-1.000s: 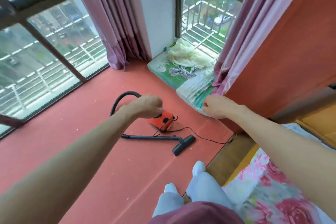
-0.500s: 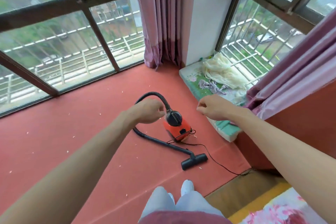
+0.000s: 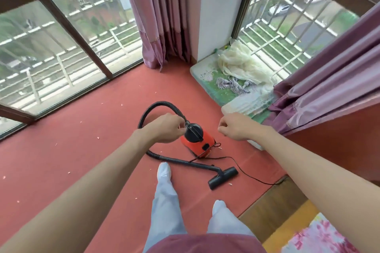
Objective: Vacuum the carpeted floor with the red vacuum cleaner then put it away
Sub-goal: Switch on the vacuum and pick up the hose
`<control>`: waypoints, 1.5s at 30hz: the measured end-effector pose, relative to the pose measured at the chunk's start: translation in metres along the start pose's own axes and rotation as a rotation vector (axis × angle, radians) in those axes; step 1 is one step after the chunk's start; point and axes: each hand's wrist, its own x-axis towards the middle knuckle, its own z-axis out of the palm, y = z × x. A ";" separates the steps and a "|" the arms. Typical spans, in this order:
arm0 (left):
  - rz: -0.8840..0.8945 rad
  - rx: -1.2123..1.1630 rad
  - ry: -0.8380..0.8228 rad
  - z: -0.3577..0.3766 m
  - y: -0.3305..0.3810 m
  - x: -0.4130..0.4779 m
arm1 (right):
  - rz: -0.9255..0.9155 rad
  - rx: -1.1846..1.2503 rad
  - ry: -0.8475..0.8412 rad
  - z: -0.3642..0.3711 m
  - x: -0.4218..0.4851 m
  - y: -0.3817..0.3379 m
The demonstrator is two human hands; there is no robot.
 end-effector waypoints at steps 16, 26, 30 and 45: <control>0.138 0.158 -0.289 0.021 -0.142 0.230 | 0.445 0.225 -0.012 0.115 0.181 0.033; 0.151 0.169 -0.245 0.215 -0.185 0.358 | 0.507 0.285 -0.030 0.288 0.307 0.110; 0.252 0.185 -0.086 0.289 -0.205 0.411 | 0.546 0.425 0.043 0.362 0.361 0.132; 0.490 0.488 0.001 0.393 -0.224 0.512 | 0.630 0.653 0.249 0.508 0.421 0.136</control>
